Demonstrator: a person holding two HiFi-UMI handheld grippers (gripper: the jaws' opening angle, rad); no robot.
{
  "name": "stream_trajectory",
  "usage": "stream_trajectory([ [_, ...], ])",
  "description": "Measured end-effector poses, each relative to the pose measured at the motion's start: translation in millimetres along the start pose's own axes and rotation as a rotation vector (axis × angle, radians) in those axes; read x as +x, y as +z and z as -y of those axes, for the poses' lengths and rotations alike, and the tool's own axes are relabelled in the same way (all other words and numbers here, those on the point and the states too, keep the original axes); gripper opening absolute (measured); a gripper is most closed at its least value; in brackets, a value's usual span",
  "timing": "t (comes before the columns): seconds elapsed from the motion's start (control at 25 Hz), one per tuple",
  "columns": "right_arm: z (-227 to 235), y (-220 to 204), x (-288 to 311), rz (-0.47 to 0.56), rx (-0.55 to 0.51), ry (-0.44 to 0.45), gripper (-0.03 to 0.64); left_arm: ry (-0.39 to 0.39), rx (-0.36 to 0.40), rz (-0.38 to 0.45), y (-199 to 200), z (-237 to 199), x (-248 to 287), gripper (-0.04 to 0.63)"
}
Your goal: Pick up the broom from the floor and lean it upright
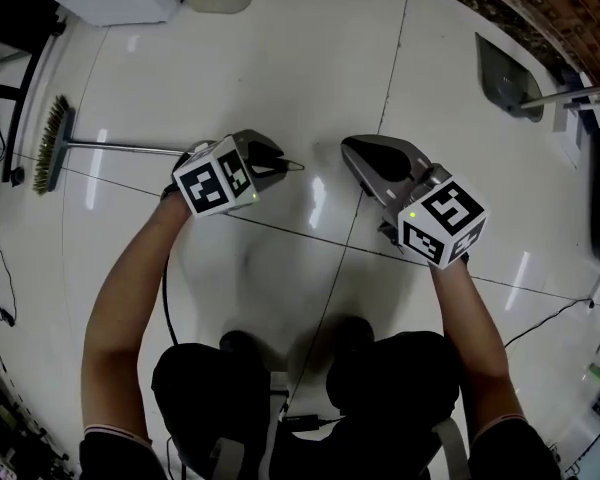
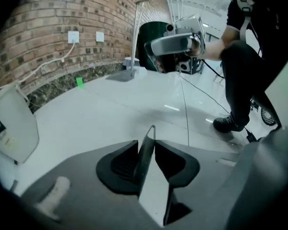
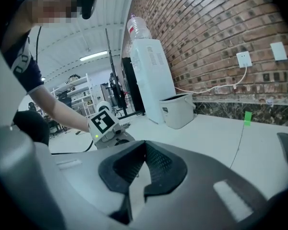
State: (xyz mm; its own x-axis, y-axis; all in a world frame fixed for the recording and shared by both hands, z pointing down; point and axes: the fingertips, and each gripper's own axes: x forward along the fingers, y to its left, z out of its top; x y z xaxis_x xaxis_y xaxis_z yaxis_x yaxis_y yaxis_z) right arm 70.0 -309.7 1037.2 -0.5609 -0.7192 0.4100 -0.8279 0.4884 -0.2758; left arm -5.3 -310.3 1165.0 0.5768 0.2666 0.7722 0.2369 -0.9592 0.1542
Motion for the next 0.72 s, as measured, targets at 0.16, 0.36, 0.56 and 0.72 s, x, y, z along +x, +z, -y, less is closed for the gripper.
stream_trajectory([
  [0.16, 7, 44, -17, 0.030, -0.050, -0.022, 0.003, 0.088, 0.011, 0.083, 56, -20, -50, 0.114],
  [0.36, -10, 110, -35, 0.082, -0.073, -0.044, 0.003, 0.169, 0.036, 0.152, 104, -20, -117, 0.106],
  [0.56, -45, 180, -69, 0.121, -0.051, -0.069, 0.003, 0.226, 0.035, 0.237, 159, -8, -190, 0.104],
  [0.72, -75, 226, -111, 0.108, -0.014, -0.084, 0.003, 0.256, 0.023, 0.266, 202, 17, -243, 0.104],
])
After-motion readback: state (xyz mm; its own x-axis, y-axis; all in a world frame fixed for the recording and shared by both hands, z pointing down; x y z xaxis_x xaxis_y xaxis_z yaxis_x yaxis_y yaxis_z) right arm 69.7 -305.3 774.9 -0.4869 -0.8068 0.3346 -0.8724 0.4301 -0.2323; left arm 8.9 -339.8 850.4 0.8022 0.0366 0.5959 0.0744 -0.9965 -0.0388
